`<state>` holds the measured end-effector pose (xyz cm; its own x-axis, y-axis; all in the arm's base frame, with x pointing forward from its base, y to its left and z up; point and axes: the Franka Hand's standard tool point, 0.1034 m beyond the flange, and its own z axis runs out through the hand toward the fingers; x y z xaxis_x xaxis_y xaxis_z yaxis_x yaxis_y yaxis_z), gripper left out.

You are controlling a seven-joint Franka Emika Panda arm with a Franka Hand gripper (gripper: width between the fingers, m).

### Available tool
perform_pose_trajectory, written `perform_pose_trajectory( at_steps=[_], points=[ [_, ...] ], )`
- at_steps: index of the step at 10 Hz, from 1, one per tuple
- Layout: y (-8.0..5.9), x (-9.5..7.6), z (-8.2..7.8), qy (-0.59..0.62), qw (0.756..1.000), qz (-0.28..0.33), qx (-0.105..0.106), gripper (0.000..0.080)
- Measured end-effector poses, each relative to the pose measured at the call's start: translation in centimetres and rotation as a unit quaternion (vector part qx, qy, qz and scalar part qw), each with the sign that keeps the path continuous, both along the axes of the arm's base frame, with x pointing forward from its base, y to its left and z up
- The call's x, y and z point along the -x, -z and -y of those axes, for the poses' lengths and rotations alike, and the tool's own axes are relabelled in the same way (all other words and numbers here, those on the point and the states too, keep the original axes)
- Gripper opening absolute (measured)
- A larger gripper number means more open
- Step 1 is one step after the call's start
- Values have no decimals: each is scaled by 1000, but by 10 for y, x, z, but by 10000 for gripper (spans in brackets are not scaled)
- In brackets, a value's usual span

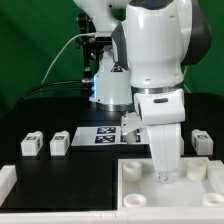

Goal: Assemble one leg

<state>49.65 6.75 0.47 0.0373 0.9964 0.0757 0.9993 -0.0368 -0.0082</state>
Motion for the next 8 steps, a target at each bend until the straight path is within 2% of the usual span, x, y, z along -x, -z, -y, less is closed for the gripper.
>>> perform_pose_trajectory(
  at_steps=[1,2,4,6,8],
  points=[
    [-4,-1,-1,26,1000,0,1,649],
    [-17,-2,-4,61,998,7,2,649],
    [-35,7,-14,115,993,10,3,649],
    [-49,22,-35,242,970,3,0,649],
    [-53,34,-72,399,917,-12,-5,649]
  ],
)
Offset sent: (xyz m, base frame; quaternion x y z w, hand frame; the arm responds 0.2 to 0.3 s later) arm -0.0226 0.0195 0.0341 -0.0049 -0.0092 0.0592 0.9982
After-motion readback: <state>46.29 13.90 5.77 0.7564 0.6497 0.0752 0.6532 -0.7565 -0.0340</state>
